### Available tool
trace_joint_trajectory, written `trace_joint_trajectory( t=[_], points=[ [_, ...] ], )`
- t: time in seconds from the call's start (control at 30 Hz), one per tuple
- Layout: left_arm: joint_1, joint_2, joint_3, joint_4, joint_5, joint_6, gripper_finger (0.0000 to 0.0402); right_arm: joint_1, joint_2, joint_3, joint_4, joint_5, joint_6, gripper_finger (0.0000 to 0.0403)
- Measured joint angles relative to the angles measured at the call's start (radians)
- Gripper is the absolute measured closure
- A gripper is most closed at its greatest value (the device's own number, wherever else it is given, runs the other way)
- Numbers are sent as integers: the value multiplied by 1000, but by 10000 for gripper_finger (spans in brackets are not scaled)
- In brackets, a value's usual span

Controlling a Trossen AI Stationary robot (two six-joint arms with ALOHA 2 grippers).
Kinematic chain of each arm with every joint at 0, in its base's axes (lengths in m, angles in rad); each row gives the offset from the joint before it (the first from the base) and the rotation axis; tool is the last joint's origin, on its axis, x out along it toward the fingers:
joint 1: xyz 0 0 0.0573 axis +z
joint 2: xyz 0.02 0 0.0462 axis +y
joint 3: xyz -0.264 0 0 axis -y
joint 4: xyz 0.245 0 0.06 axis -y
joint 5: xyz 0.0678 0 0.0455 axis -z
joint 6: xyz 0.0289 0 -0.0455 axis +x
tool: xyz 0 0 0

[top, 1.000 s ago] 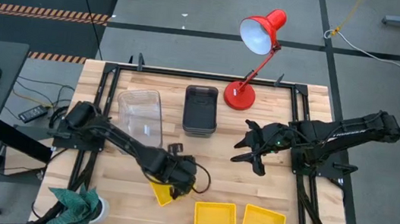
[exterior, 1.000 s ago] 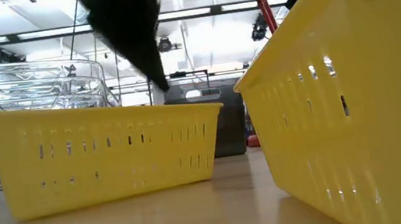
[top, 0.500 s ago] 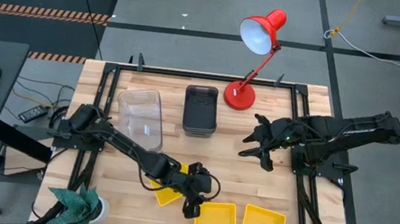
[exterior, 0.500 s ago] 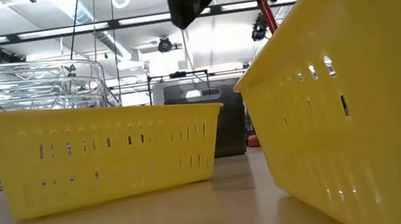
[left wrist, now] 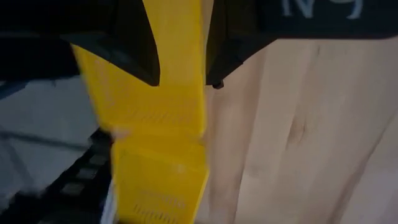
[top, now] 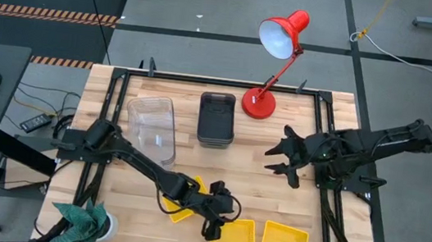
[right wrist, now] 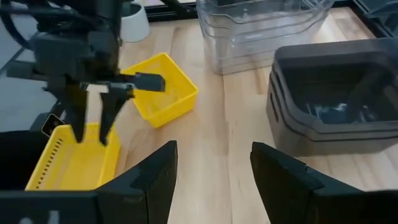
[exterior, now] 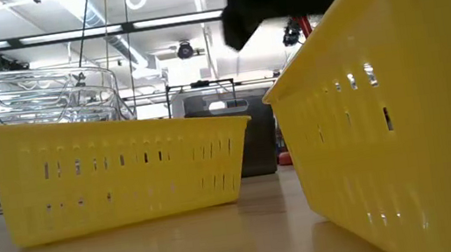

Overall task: Stack baskets by color
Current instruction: Stack the bottom left yellow bin on top of the top yellow bin

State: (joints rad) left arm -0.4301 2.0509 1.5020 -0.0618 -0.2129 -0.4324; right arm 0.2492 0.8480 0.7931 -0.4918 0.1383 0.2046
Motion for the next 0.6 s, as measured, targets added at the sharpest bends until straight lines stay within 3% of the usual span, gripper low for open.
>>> trace_joint_trajectory(
  t=[0.37,0.6],
  points=[
    [-1,94,0,51,31,28,165,12,3,-57,43,-1,3,194],
    [0,112,-2,-14,44,43,185,12,-1,-57,63,-1,3,194]
  ],
)
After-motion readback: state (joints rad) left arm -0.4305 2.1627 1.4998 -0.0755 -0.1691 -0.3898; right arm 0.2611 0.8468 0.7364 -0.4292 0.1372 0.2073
